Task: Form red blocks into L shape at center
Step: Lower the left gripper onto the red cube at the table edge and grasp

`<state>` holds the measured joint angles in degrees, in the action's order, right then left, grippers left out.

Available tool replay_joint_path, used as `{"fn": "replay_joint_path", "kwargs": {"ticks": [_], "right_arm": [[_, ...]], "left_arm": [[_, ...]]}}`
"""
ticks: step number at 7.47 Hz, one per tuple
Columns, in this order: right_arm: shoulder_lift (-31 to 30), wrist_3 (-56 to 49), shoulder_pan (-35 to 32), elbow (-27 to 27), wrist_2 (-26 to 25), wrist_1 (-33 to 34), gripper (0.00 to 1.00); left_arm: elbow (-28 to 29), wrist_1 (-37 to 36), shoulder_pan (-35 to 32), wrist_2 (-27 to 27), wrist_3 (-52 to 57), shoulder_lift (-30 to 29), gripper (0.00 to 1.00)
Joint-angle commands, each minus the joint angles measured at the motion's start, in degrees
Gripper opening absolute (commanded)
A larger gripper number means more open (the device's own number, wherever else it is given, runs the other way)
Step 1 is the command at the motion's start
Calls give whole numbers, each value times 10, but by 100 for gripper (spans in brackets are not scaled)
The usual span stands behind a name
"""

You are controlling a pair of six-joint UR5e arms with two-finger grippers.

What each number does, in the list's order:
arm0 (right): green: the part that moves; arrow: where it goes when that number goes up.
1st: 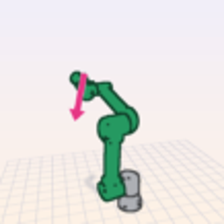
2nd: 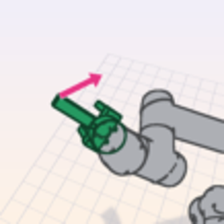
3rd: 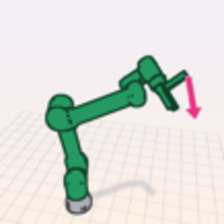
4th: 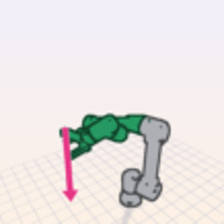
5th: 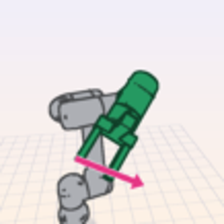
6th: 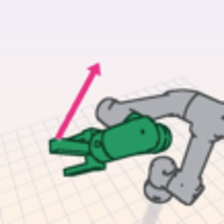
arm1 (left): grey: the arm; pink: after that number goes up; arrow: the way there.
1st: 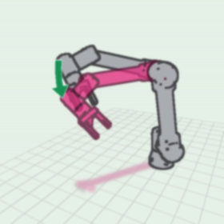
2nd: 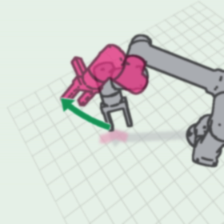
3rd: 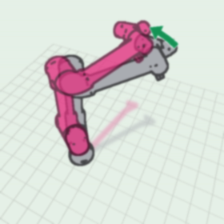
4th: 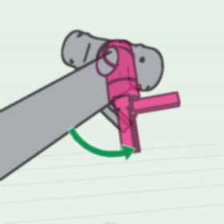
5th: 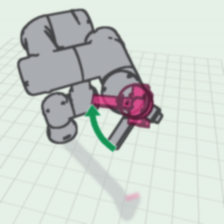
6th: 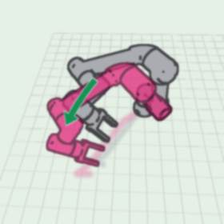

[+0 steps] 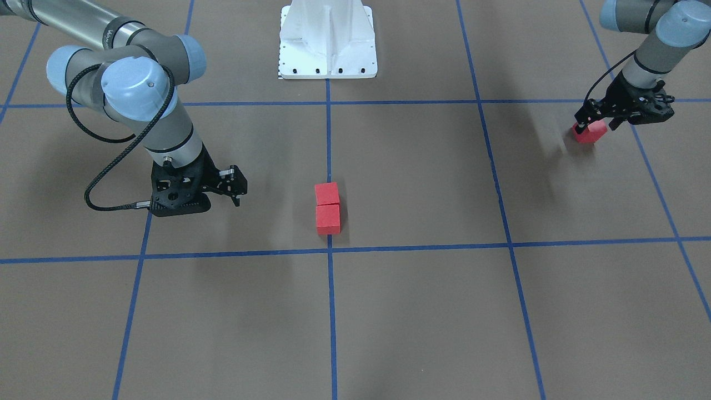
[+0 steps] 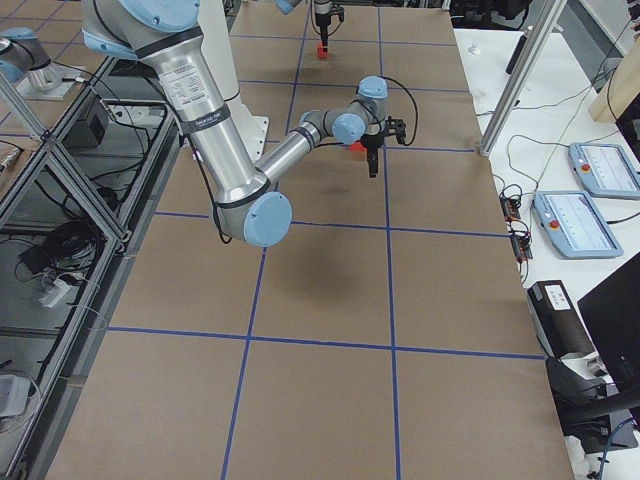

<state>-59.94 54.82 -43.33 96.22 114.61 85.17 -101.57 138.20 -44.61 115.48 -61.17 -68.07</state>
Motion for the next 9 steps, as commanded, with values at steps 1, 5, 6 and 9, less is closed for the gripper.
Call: {"fn": "replay_joint_path", "kwargs": {"ticks": [1, 5, 6, 9], "right_arm": [[0, -1, 0, -1, 0, -1, 99], [0, -1, 0, 0, 0, -1, 99], [-1, -1, 0, 0, 1, -1, 99], [-2, -1, -2, 9, 3, 0, 99]], "left_arm": [[4, 0, 9, 0, 1, 4, 99], [3, 0, 10, 0, 1, 3, 38], [-2, 0, 10, 0, 1, 3, 5], [-69, -53, 1, 8, -1, -4, 0]]}}
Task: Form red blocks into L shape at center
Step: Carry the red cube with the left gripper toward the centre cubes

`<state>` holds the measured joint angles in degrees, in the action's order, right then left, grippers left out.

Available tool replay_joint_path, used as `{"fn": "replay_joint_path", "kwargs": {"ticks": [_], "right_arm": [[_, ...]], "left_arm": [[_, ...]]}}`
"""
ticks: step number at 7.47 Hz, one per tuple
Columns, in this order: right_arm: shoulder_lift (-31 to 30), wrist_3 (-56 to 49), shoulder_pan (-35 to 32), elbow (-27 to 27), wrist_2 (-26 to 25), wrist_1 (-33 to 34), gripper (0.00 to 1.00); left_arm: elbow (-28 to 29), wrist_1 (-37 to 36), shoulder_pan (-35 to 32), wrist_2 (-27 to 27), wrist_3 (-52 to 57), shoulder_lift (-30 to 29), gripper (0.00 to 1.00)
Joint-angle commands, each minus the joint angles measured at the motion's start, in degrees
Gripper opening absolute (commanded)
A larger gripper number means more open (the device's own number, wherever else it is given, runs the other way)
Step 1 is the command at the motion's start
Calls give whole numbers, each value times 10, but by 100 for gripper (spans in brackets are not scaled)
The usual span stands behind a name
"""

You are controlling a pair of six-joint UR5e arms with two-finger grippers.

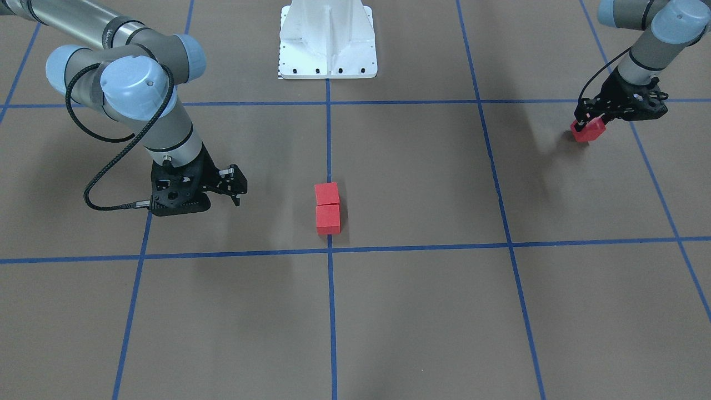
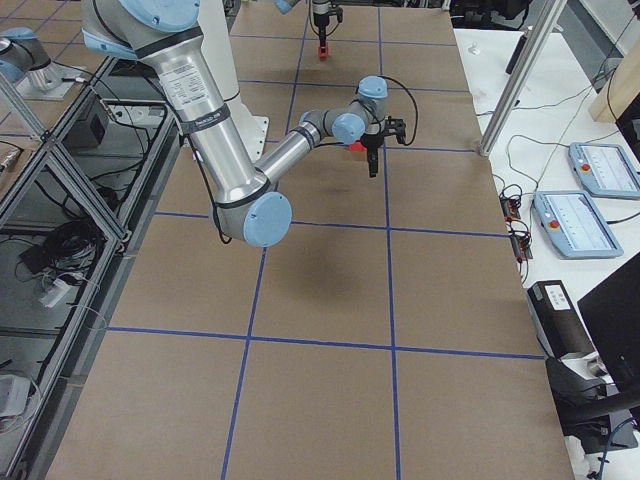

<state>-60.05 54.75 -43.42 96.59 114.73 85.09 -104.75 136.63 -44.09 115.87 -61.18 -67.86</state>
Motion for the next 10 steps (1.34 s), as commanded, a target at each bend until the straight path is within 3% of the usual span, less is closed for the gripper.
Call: {"fn": "replay_joint_path", "kwargs": {"ticks": [1, 2, 3, 5, 8, 10], "right_arm": [[-2, 0, -1, 7, 7, 0, 99], [-5, 0, -3, 11, 8, 1, 99], [-9, 0, -4, 10, 7, 1, 99], [-12, -1, -11, 10, 8, 0, 99], [-25, -29, -25, 8, 8, 1, 99], [-53, -118, -60, 6, 10, 2, 99]], "left_arm": [[-97, -144, -5, 9, -1, -26, 0], [-140, -271, -10, 8, -9, -92, 0], [-138, -351, -9, 8, -92, -174, 0], [-106, -388, -6, 9, -268, -300, 0], [40, -390, -1, -21, -521, -463, 0], [144, -488, 26, -59, -597, -607, 0]]}}
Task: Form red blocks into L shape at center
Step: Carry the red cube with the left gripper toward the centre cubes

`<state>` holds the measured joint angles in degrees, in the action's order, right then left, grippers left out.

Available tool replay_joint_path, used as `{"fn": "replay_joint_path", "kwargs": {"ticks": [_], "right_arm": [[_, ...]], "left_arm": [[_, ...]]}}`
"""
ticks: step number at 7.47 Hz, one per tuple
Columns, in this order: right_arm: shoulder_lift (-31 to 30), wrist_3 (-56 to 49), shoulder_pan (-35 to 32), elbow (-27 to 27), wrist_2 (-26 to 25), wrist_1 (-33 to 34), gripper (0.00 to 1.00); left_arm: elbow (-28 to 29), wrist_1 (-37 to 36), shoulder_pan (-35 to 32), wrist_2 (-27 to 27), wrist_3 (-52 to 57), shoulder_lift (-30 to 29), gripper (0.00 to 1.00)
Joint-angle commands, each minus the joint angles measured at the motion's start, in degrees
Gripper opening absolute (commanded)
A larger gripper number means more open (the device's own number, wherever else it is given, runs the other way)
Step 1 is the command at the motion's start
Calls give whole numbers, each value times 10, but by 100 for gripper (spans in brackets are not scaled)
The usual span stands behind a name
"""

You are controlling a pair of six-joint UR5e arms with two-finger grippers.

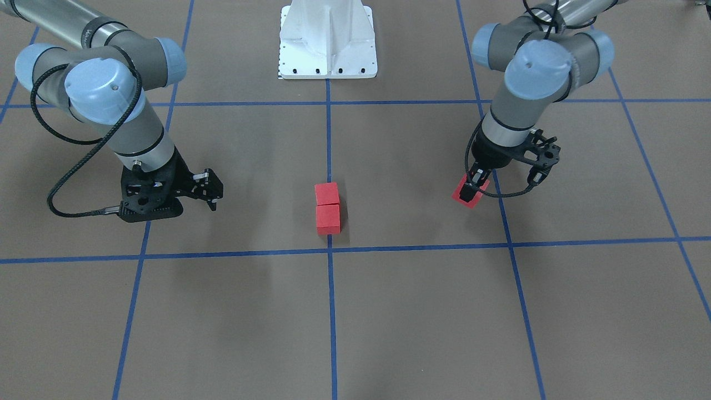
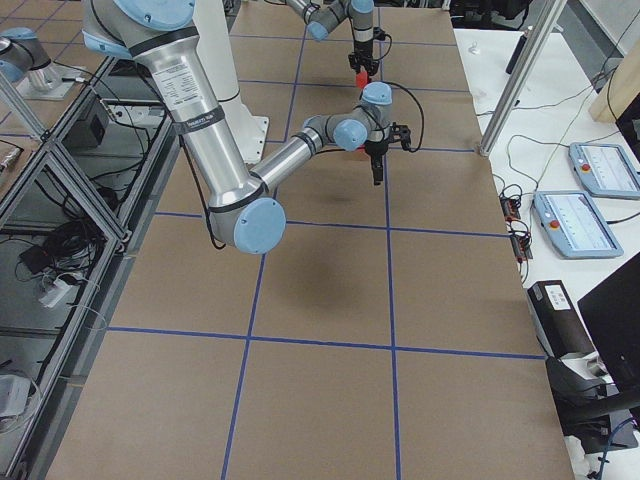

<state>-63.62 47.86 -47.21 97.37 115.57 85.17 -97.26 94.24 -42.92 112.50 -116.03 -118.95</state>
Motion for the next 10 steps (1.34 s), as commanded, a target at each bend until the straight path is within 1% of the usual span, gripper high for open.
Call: {"fn": "replay_joint_path", "kwargs": {"ticks": [1, 2, 3, 4, 6, 7, 8, 10], "right_arm": [[-27, -67, -35, -1, 13, 1, 99], [-36, -72, -45, -1, 44, -1, 99], [-41, -99, -55, 1, 61, 0, 99], [-48, -121, -60, 0, 73, 0, 99], [-51, -117, -60, 3, 73, -1, 99], [-52, -119, -61, 4, 74, -1, 99], [-54, -121, -60, 4, 74, -2, 99], [-55, -117, -60, 4, 74, -1, 99]], "left_arm": [[121, -98, 24, -35, -86, -158, 0], [177, -99, 31, -36, -131, -201, 0], [207, -98, 32, -36, -169, -227, 0], [224, -98, 32, -36, -196, -239, 0], [240, -96, 45, -34, -226, -243, 0], [261, -87, 55, -34, -246, -261, 0], [269, -89, 55, -35, -259, -276, 0], [271, -66, 53, -33, -261, -279, 0]]}}
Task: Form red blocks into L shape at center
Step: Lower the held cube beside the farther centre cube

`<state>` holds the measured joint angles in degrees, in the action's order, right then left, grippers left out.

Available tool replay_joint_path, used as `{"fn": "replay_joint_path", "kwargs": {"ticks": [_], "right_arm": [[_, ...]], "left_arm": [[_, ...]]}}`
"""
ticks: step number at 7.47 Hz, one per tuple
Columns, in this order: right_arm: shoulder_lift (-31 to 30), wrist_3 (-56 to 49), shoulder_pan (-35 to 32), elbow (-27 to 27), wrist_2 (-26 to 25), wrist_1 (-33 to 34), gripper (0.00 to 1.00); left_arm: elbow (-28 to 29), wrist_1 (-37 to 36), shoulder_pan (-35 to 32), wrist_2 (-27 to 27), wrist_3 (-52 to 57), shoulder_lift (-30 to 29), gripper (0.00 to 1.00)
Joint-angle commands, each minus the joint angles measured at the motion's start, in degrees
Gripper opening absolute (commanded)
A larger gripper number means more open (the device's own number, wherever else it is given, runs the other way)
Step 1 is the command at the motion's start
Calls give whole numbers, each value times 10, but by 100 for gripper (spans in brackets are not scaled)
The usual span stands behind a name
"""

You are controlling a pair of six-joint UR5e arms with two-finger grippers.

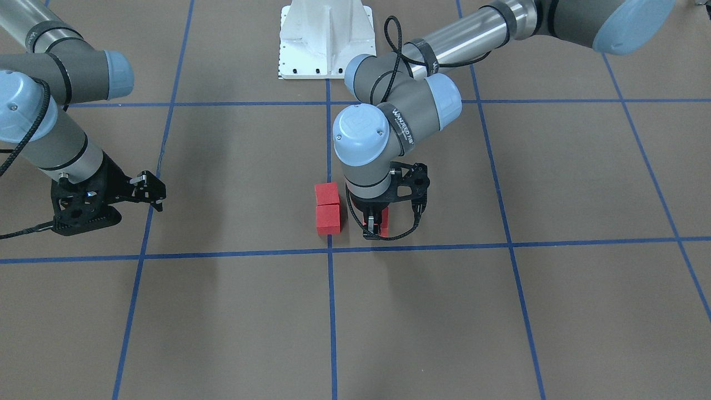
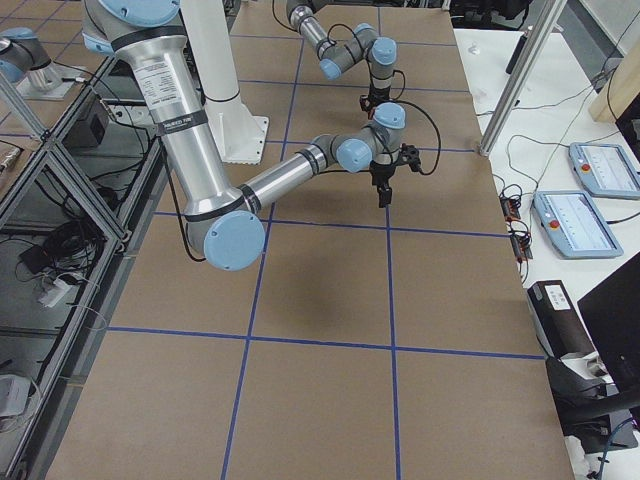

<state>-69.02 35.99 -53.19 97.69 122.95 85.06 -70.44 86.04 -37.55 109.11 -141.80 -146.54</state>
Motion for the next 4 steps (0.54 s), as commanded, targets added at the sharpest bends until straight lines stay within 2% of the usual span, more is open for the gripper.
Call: {"fn": "replay_joint_path", "kwargs": {"ticks": [1, 4], "right_arm": [[-1, 1, 0, 1, 0, -1, 99], [0, 5, 1, 2, 0, -1, 99]], "left_arm": [[14, 28, -1, 1, -2, -3, 0], [27, 58, -2, 3, -1, -3, 0]]}}
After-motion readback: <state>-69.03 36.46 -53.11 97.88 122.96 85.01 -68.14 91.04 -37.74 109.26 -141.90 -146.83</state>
